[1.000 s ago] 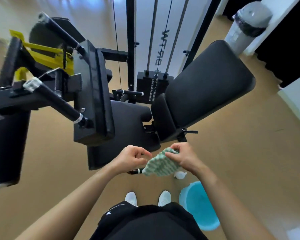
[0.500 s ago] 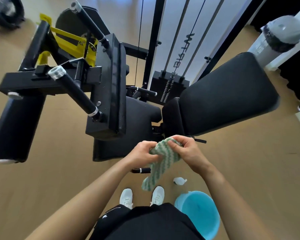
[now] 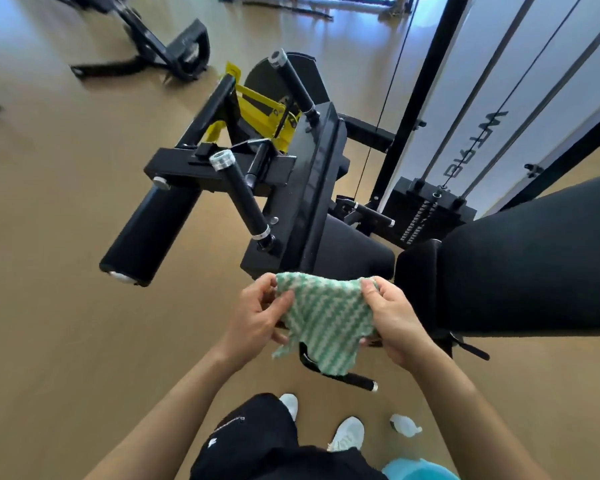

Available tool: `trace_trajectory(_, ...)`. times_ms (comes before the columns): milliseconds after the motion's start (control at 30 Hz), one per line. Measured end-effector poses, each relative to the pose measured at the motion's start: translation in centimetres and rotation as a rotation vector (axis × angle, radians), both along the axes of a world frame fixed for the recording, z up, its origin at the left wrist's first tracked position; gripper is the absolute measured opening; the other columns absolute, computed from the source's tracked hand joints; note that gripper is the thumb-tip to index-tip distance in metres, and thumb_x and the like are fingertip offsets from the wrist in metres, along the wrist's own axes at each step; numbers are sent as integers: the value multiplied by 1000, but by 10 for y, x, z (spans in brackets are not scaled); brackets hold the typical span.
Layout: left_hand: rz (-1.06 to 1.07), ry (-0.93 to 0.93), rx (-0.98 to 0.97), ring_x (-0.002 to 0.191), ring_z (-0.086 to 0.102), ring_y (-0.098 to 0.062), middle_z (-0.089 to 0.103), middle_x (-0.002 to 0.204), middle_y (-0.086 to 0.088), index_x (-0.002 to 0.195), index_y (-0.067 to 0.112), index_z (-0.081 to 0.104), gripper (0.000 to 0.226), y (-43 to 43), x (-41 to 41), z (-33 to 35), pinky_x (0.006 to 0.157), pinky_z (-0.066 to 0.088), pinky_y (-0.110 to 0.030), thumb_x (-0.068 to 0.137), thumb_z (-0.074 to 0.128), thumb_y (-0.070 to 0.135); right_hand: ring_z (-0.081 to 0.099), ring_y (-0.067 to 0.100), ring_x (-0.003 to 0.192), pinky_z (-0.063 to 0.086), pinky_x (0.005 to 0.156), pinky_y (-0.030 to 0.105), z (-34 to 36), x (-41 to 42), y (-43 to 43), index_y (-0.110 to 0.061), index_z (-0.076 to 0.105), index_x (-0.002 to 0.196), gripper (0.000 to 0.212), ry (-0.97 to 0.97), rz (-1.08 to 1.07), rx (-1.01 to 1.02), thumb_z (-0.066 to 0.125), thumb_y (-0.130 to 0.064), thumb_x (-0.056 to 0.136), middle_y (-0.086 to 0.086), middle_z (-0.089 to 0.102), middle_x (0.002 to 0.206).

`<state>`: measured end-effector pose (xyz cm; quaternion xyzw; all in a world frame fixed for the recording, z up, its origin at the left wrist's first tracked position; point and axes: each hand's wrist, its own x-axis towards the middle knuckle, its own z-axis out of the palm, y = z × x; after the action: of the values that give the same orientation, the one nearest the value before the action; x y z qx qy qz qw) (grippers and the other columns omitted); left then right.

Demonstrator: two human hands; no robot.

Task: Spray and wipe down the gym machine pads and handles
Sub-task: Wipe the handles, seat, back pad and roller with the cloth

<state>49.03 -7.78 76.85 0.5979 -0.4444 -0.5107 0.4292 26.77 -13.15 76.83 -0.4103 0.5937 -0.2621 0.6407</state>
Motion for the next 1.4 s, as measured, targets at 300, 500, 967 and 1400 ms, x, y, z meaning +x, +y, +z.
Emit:
trace_trajectory(300, 392, 249, -181, 73, 69, -15, 71, 88, -1, 105, 11, 60, 6, -26, 70, 56, 49, 56, -24, 106, 54, 11, 72, 21, 92, 61, 69, 30, 74, 84, -32, -3, 57, 118, 16, -436, -85, -262, 56, -1, 102, 8, 70, 101)
trace_trajectory(500, 365, 418, -187, 82, 73, -18, 70, 99, -1, 118, 13, 48, 15, -82, 108, 42, 76, 64, -34, 105, 55, 7, 68, 21, 102, 61, 92, 41, 67, 150, -54, -17, 48, 137, 53, -212, -224, -571, 61, 12, 95, 0, 62, 119)
trace_trajectory(967, -56, 779, 75, 127, 62, -27, 70, 132, -11, 123, 13, 69, 42, -88, 112, 11, 110, 48, -43, 96, 52, 40, 58, 3, 132, 45, 114, 38, 49, 171, -41, -31, 61, 143, 45, 142, 35, -426, 46, -50, 104, -14, 67, 136)
trace_trajectory(1400, -166, 468, -87, 118, 69, -23, 76, 120, -4, 127, 21, 70, 29, -95, 107, 10, 105, 54, -40, 101, 58, 15, 73, 16, 100, 61, 90, 46, 35, 188, -50, -29, 71, 113, 26, 244, -196, -497, 57, -8, 103, -3, 77, 103)
